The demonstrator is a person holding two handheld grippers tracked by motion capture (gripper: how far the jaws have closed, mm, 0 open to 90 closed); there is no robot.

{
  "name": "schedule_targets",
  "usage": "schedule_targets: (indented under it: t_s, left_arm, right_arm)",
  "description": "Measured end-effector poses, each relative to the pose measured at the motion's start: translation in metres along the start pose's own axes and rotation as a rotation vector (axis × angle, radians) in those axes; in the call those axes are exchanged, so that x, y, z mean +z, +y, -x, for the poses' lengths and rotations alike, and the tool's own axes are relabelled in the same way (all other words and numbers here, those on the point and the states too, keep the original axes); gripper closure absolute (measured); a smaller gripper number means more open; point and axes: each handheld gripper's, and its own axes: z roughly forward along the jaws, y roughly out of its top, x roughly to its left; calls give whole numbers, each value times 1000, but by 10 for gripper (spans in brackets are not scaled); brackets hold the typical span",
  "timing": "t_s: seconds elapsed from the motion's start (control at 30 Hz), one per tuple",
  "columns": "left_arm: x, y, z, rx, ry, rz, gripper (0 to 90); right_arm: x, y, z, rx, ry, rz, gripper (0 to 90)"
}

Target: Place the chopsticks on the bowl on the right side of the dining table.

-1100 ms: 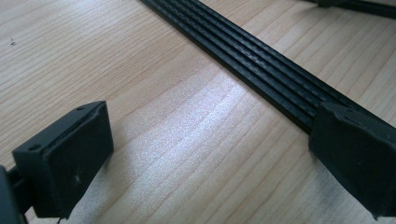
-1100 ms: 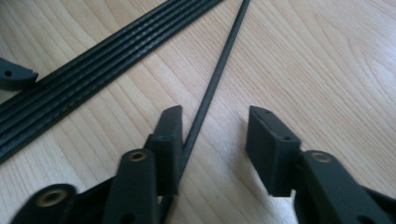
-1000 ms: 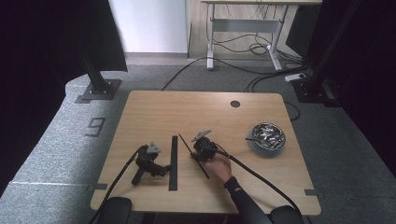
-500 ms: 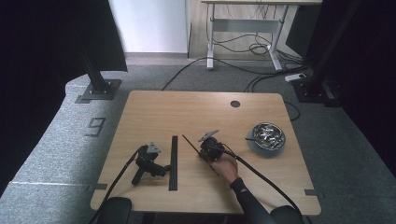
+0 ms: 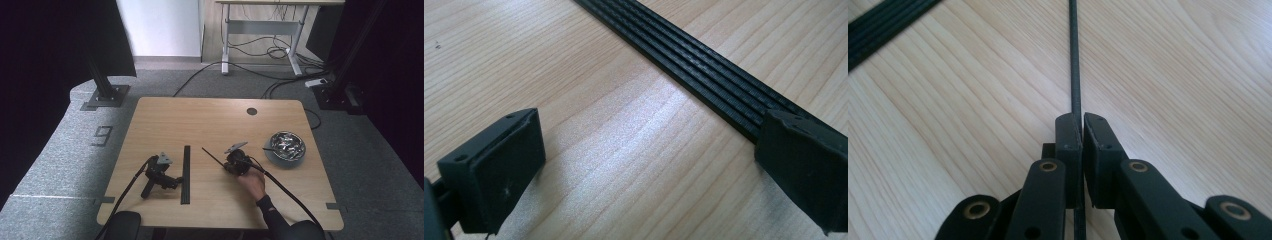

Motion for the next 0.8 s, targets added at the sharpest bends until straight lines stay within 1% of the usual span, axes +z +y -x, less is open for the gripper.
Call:
schedule_targets:
  t_s: [0.17, 0.33, 0.63, 0.8]
  left_arm:
    - [0, 0, 0, 0, 0, 0, 0]
    - [0, 0, 0, 0, 0, 0, 0]
    - [0, 0, 0, 1, 0, 0, 0]
    - [0, 0, 0, 0, 0, 0, 0]
  right_arm:
    - [-10, -13, 10, 32, -16, 6, 855]
    - [-19, -25, 17, 56, -29, 6, 855]
    - [-36, -45, 27, 79, -58, -1, 855]
    - [-45, -56, 34, 104, -72, -3, 855]
